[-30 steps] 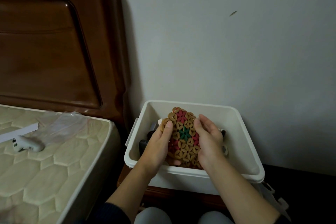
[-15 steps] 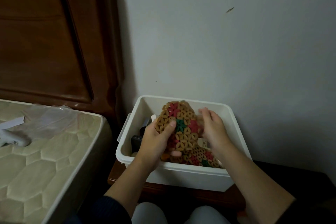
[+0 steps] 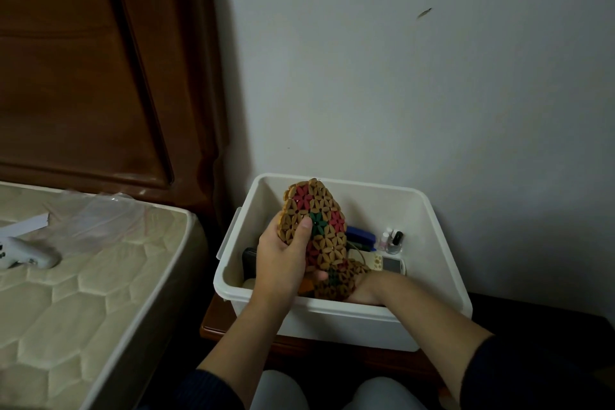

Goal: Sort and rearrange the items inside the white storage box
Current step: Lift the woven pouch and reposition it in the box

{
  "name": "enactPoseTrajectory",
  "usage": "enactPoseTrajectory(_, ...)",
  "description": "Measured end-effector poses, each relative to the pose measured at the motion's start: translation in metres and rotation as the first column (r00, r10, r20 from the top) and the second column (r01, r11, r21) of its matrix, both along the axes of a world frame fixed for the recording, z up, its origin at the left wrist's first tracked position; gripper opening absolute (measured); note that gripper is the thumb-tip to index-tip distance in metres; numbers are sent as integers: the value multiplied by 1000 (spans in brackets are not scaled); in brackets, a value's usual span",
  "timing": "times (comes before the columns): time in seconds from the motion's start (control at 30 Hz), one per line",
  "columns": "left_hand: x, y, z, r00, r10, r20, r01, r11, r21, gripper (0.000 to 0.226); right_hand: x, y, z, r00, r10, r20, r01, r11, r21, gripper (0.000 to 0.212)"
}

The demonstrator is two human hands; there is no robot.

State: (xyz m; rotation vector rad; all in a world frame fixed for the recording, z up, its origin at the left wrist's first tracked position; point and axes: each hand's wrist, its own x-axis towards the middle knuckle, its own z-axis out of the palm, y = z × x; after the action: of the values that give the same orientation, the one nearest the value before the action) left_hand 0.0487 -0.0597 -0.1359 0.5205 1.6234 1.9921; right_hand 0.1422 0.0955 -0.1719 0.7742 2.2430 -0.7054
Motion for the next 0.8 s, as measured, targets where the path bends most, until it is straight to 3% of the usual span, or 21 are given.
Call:
enactPoseTrajectory(0.13, 2, 0, 2, 1000, 10, -17, -10, 1000, -7, 24, -4, -5, 2, 999, -36, 2, 36, 999, -12, 84)
enactPoseTrajectory(0.27, 3, 0, 4, 999, 24, -33, -24, 1000, -20, 21, -3, 1, 0, 981, -193, -8, 192, 974, 120, 52)
enactPoseTrajectory(0.43, 4, -1, 6, 999, 27, -36, -28, 999, -24, 23, 8, 6, 6, 966, -259, 0, 257, 958, 130, 53)
enactPoseTrajectory(0.57, 4, -3, 7, 1000, 14, -23, -15, 1000, -20, 24, 30, 19, 16, 953, -269, -138, 299, 904, 305, 40)
enactPoseTrajectory(0.7, 4, -2, 6, 1000, 12, -21, -13, 1000, -10, 22, 62, 39, 48, 859, -352, -372, 482, 800, 357, 26)
enactPoseTrajectory(0.77, 4, -2, 6, 1000, 9, -15, -9, 1000, -5, 21, 75, 45, 61, 719, -419, -555, 606, 769, 203, 14)
enactPoseTrajectory(0.8, 4, -2, 6, 1000, 8, -12, -8, 1000, -7, 21, 81, 45, 65, 587, -467, -661, 657, 752, 51, 11)
